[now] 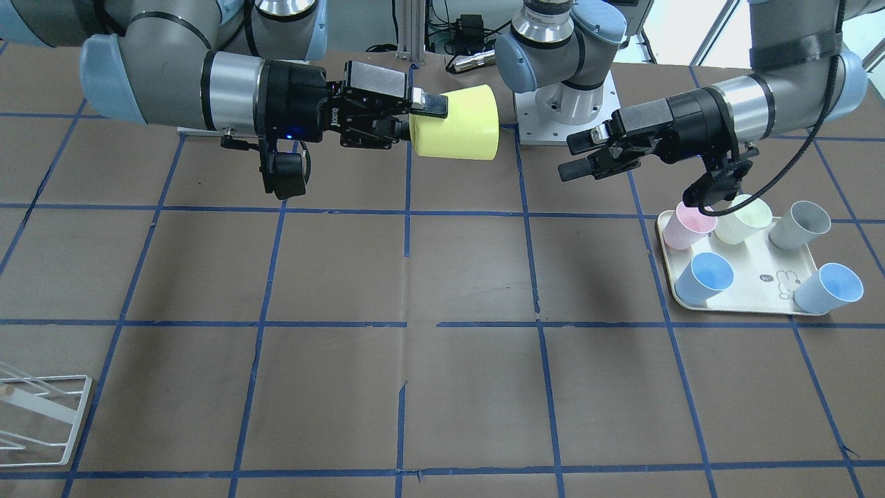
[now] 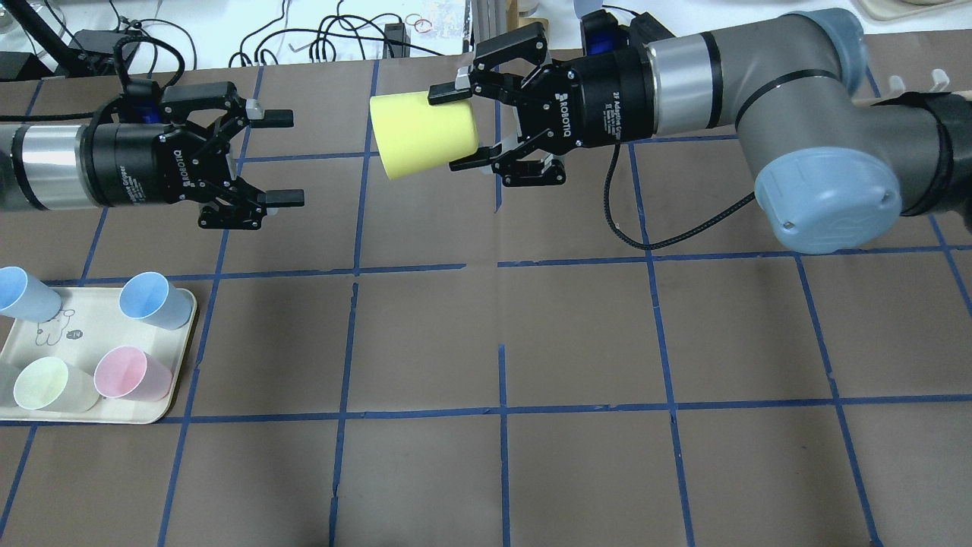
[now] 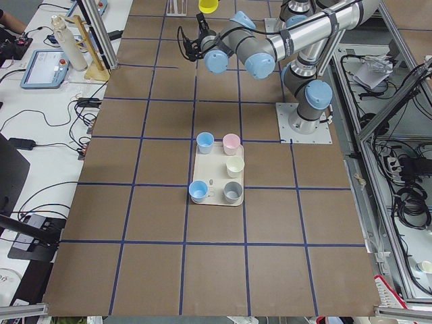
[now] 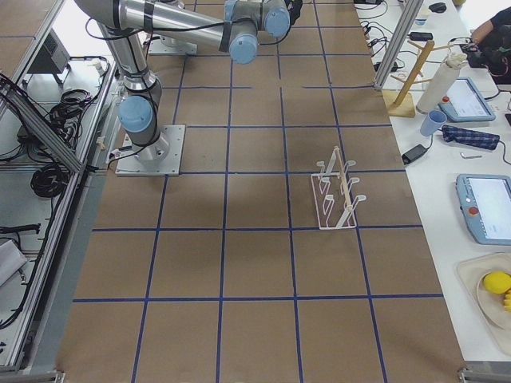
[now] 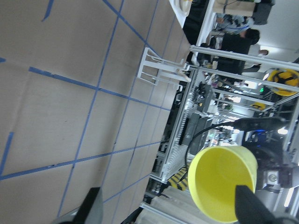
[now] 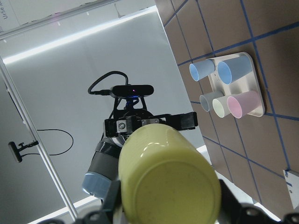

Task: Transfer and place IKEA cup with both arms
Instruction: 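Close the left gripper on the yellow cup's base beside the right gripper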

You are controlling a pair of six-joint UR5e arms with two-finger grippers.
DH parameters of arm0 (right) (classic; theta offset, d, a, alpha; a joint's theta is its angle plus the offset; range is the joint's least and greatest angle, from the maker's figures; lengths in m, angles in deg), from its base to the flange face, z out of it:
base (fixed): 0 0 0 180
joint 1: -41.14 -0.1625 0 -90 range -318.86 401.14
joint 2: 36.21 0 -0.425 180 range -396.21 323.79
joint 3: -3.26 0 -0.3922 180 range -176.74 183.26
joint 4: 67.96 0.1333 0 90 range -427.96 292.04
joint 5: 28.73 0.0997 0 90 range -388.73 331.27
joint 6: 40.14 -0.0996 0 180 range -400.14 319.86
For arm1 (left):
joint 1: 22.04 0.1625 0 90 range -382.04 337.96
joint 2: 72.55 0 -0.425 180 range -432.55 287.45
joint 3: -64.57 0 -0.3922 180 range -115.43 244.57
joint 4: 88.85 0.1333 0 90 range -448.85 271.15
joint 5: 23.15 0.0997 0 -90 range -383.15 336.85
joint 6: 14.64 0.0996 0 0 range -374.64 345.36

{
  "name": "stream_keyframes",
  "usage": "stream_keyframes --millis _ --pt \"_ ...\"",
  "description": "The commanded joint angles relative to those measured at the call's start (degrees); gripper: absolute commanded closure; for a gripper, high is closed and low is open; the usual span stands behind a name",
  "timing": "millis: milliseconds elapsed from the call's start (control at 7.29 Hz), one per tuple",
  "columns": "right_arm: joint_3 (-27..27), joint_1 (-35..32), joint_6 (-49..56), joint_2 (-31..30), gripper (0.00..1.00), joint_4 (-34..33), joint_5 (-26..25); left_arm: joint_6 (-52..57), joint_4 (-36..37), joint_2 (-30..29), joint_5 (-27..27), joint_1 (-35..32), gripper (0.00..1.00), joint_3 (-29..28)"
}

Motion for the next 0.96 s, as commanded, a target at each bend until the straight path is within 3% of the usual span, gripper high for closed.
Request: stream_keyframes --millis 0,824 --pt "-0.4 -0.1 0.1 1.7 1.00 -0.2 1.6 1.2 -0.6 1.6 -0.7 -2.5 0.00 1.1" --pt "-0.4 -0.5 -0.6 2.0 1.00 0.4 3.2 2.4 -0.2 1.2 -0.5 -6.6 0.00 2.4"
